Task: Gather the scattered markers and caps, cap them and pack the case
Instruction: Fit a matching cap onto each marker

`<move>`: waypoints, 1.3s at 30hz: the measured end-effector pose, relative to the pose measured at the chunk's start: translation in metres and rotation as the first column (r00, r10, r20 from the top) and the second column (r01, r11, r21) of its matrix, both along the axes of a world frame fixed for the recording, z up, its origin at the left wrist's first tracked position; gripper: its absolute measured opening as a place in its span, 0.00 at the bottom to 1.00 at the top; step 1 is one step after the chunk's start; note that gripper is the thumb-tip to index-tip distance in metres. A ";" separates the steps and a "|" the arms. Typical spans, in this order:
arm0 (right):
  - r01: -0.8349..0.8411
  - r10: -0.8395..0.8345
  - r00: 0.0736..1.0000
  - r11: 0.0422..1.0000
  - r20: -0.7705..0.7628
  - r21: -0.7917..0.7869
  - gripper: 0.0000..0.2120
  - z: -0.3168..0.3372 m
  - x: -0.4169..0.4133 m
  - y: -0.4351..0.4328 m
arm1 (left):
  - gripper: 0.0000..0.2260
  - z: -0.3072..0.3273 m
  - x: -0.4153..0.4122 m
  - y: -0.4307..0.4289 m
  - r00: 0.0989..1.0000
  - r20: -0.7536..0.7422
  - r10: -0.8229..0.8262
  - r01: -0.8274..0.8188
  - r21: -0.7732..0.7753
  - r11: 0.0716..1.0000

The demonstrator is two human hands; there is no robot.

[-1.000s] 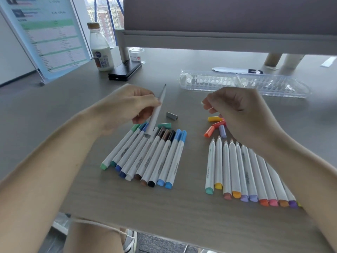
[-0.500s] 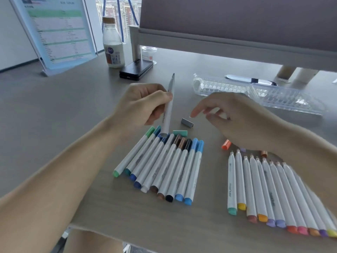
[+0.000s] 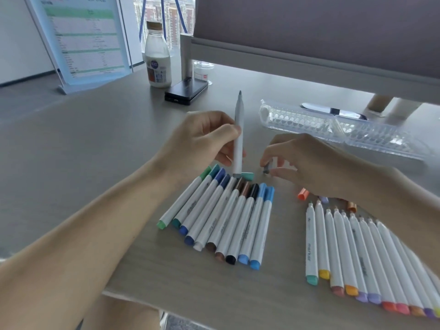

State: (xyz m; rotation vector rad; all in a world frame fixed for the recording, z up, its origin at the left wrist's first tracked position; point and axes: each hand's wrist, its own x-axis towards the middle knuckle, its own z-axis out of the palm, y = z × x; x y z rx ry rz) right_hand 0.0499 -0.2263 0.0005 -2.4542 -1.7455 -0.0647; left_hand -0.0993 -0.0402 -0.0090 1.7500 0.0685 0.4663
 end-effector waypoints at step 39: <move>0.302 -0.040 0.868 0.835 -0.495 0.460 0.05 -0.003 -0.052 -0.049 | 0.03 -0.010 -0.006 -0.014 0.992 -0.064 -0.111 0.128 0.439 0.889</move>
